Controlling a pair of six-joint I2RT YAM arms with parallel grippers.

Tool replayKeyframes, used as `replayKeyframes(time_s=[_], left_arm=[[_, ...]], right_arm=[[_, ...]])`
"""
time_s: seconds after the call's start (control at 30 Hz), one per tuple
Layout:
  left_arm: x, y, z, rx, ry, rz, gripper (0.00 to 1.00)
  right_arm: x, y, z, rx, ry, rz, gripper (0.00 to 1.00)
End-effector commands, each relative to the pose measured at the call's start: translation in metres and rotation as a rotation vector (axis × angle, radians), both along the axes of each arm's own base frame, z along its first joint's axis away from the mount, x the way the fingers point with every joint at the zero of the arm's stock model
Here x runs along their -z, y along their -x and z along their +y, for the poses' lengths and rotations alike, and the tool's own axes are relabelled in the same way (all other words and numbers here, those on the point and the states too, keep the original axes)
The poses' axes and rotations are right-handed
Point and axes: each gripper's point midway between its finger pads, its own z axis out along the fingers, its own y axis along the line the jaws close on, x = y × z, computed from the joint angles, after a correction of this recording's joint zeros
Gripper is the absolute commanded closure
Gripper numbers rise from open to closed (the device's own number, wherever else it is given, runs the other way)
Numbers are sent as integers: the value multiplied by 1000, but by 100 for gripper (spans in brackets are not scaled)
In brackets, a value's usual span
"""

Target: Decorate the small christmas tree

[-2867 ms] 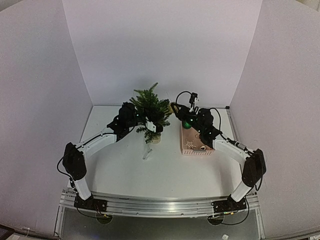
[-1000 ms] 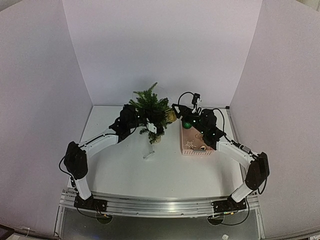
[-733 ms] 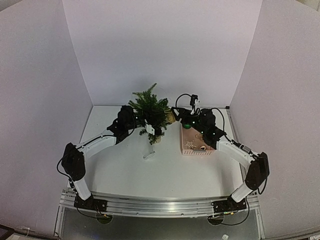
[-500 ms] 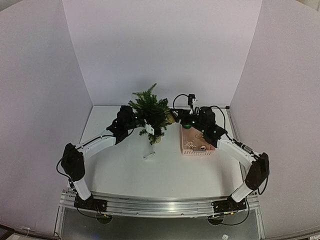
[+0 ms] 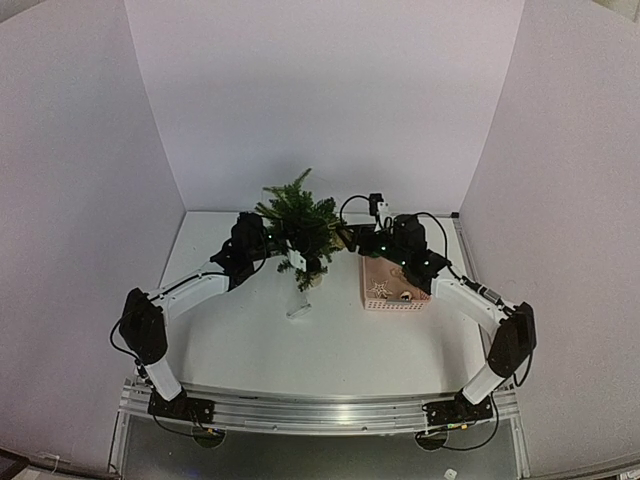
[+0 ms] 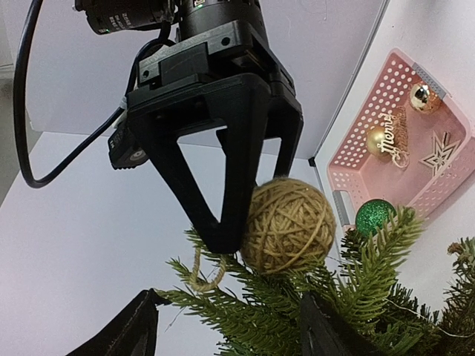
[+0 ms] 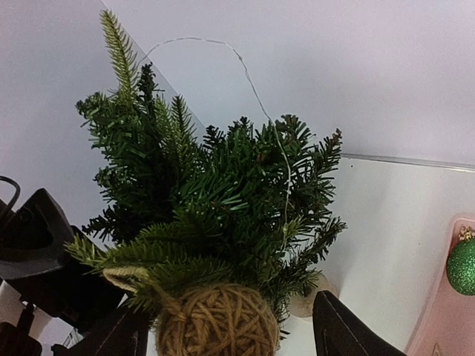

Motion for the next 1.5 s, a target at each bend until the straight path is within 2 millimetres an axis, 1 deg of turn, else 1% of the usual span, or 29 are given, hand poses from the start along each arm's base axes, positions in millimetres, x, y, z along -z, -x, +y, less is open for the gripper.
replayKeyframes(time_s=[0.0,0.13,0.23,0.37,0.5,0.53,0.67,0.83,0.93,1.1,1.17,1.3,1.4,1.47], left_arm=[[-23,9,8,5,37,-26,34],[-22,8,8,0,33,-25,34],[-21,8,8,0,31,-23,33],[-19,8,9,0,31,-23,33],[-21,8,9,-2,35,-27,33],[-21,8,9,-3,35,-26,33],[-19,8,10,-7,33,-23,33],[-18,9,10,-3,33,-20,33],[-18,9,10,-3,35,-22,33],[-21,9,10,-5,39,-27,32],[-21,9,11,-6,41,-29,31],[-27,12,13,-2,58,-43,27],[-33,15,15,1,71,-58,25],[-36,15,18,-2,73,-64,23]], right_arm=[[9,2,13,-69,18,5,27],[21,5,12,-73,27,30,27],[25,5,12,-72,29,39,29],[28,6,12,-75,27,49,34],[34,8,9,-65,27,71,45],[36,9,8,-62,28,74,46],[40,12,5,-54,29,90,48],[39,14,3,-48,24,94,48],[40,14,3,-50,23,97,46],[36,11,6,-52,13,93,31],[32,11,6,-54,10,87,28],[21,12,5,-52,-2,66,25],[6,15,2,-46,-16,39,23],[-6,16,-2,-34,-25,17,17]])
